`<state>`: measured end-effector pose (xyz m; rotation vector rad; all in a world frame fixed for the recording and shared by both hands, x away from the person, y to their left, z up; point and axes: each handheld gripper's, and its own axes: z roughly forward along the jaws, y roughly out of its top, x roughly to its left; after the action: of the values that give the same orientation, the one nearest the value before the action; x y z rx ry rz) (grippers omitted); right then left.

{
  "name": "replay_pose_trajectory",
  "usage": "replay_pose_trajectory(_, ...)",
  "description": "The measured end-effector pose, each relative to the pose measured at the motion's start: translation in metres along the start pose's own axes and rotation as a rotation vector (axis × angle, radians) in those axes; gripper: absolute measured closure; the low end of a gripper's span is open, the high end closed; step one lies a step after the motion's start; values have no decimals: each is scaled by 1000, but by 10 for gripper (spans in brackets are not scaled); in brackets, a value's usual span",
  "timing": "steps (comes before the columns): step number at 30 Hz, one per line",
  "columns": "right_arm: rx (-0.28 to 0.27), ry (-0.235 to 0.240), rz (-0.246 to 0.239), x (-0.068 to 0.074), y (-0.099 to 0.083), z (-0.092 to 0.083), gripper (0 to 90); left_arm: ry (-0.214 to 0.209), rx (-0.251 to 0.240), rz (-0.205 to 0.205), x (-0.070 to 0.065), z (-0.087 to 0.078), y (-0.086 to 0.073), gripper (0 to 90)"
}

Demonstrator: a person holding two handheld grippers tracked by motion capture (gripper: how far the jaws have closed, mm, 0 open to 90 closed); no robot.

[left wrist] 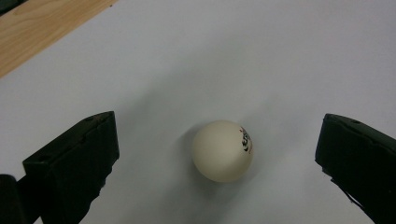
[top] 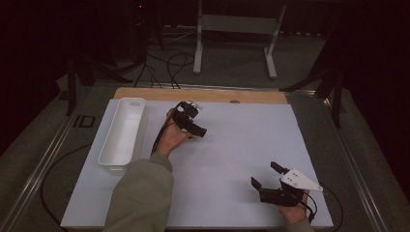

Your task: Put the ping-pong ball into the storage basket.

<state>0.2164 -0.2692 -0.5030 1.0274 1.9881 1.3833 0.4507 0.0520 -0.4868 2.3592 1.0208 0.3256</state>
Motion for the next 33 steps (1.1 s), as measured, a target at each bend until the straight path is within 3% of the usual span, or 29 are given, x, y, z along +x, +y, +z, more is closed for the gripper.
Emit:
replay_pose_trajectory(19,5,-8,5,-1,0,-1,84,-22,67,-9,-1,18,-4,62)
replay_pose_trajectory(33,4,-11,8,-2,0,-1,83,-31,124,-33,-2,31,-7,419)
